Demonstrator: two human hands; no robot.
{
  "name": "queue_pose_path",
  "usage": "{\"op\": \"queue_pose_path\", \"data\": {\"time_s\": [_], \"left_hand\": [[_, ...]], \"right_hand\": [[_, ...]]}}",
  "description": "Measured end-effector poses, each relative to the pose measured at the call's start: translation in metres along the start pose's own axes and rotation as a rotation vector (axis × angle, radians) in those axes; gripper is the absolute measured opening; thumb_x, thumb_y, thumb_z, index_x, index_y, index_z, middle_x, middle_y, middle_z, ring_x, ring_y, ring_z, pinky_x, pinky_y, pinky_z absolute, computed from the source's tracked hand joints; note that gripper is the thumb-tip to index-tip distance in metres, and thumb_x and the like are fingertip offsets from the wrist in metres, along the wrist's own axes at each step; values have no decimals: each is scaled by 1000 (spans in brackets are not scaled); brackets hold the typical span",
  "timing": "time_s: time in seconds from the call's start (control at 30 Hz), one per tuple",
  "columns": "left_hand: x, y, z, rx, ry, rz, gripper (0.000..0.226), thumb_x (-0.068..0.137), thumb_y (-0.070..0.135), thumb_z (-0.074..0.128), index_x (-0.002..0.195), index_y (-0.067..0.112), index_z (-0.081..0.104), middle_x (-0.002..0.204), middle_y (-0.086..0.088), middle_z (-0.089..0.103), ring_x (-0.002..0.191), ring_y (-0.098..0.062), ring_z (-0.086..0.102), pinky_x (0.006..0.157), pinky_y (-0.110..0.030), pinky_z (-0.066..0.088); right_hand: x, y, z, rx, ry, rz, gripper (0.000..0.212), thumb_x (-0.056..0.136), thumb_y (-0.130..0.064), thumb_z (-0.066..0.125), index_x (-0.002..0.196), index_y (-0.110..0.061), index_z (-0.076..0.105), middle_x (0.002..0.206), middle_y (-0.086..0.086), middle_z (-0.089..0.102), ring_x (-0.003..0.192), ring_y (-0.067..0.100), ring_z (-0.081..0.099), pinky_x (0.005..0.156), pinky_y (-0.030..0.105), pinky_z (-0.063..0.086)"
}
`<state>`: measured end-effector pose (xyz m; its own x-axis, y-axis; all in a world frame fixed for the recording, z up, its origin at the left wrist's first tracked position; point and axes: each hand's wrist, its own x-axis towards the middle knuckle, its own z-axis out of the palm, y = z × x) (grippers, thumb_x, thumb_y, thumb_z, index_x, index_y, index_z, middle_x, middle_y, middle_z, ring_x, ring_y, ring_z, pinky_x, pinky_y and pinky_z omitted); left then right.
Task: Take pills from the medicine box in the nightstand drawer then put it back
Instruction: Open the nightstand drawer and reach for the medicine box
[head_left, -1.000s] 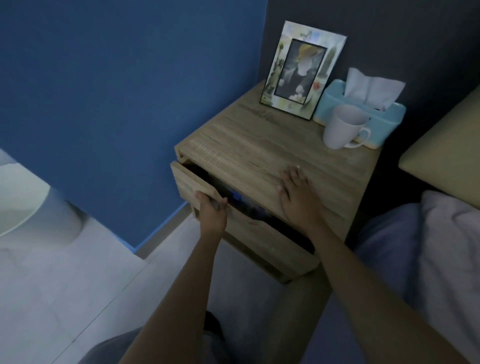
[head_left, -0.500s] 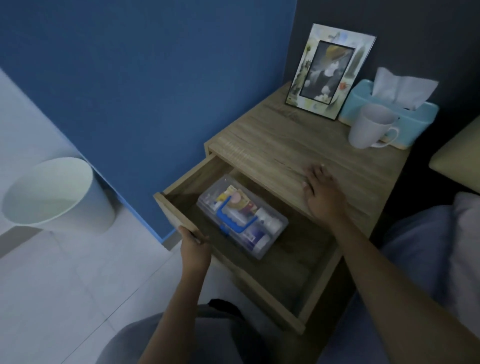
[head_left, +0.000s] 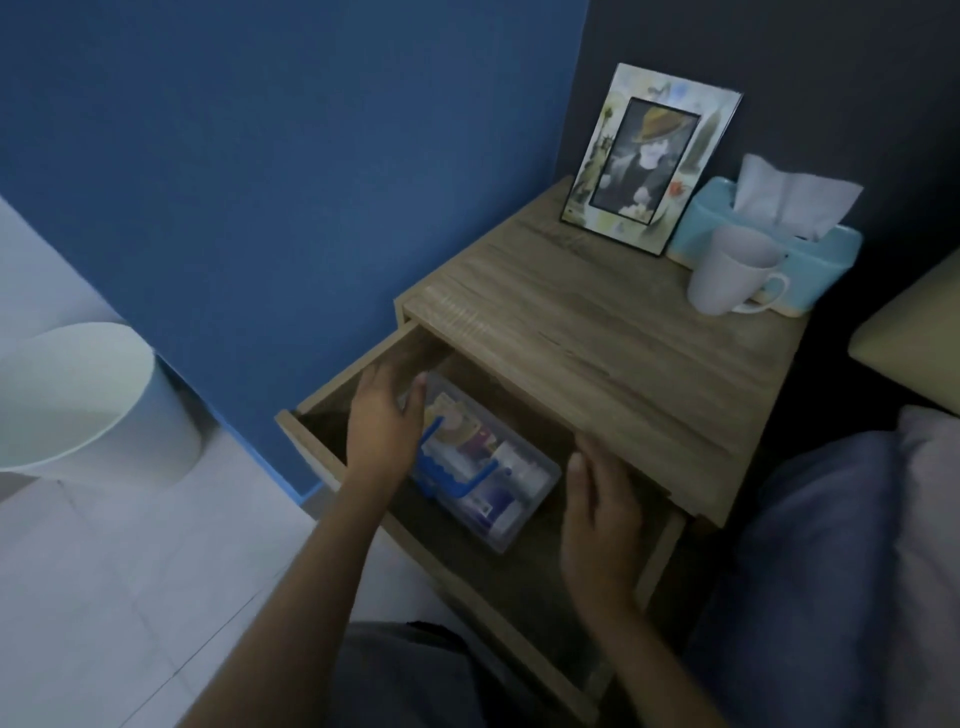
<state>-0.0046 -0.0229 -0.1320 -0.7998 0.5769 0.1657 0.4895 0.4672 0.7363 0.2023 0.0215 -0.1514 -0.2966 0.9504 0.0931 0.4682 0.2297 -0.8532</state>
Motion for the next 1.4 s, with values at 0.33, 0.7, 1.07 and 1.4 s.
{"op": "queue_pose_path", "data": {"time_s": [0.33,0.7,1.07,1.4], "left_hand": [[54,-52,32,57,-551,-375,48,93,56,36,90,13,58,87,-9,62,84,-23,60,85,-42,48],[67,-20,-34,131,-502,-240,66,93,58,32,74,1,61,74,-12,61,63,-19,52,58,-27,36],[97,98,-90,216,-234,-57,54,94,54,32,74,8,52,95,-17,63,96,-37,58,71,-33,34],[119,124,37,78,-267,-247,56,97,42,38,112,-8,60,122,-24,61,113,-37,56,87,-34,41]], "right_hand": [[2,2,74,491,-79,898,45,99,-43,39,134,-16,51,121,11,65,107,25,65,93,45,53],[2,-78,42,415,-152,1009,46,97,-48,41,135,-24,50,118,10,65,105,27,66,97,51,49],[83,-138,-66,476,-241,614,35,96,-47,44,98,-21,67,84,5,77,66,18,75,53,29,56],[246,-64,-63,48,-236,447,56,99,-53,33,102,-8,67,121,20,67,111,33,64,105,43,44]]}}
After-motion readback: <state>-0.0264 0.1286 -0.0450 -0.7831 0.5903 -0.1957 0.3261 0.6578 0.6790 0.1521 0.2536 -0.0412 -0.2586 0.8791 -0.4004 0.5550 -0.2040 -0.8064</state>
